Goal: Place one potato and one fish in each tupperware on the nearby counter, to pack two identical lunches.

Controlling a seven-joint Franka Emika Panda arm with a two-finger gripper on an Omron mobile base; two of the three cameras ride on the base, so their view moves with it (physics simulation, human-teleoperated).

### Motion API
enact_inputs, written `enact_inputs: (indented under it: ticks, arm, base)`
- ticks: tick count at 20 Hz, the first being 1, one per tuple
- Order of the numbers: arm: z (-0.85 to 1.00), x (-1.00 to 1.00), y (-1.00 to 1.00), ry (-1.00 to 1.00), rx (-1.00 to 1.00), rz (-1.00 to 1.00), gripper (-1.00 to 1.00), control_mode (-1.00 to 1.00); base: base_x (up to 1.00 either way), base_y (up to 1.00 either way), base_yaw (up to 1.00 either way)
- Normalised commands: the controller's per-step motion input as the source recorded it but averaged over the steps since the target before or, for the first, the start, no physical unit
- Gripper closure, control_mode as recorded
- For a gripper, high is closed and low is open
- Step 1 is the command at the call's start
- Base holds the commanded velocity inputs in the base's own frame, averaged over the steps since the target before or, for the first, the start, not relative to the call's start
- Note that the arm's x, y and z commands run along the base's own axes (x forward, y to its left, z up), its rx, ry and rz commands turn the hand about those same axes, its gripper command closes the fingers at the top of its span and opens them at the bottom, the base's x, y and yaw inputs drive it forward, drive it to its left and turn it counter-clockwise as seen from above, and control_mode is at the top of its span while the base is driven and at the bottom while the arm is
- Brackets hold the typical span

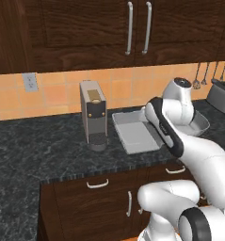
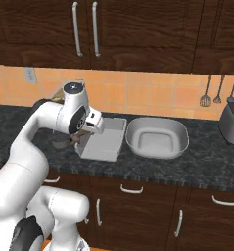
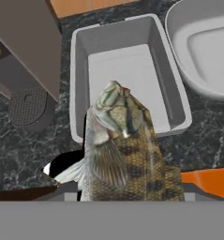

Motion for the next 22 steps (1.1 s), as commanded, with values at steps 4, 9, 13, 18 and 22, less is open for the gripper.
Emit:
enact_inputs:
  ticks: [4,9,13,18,22]
  arm:
    - [-0.49,1.00,0.00,0.04,0.00,0.04,1.00,-1.00]
    - [-0.55,1.00,0.00,0.05,0.00,0.05,1.00,-1.00]
    - [-0.53,0.98,0.00,0.05,0.00,0.06,1.00,-1.00]
    - [-0.36,0.95,0.05,0.01,0.00,0.01,-1.00,-1.00]
    - [-0.07,0.27,-0.01,-0.02,0.01,-0.09,-1.00,-1.00]
  base:
    - [0.00,0.00,0.00]
    - [0.00,0.00,0.00]
    - [0.00,0.00,0.00]
    - [0.00,0.00,0.00]
    - [0.00,0.00,0.00]
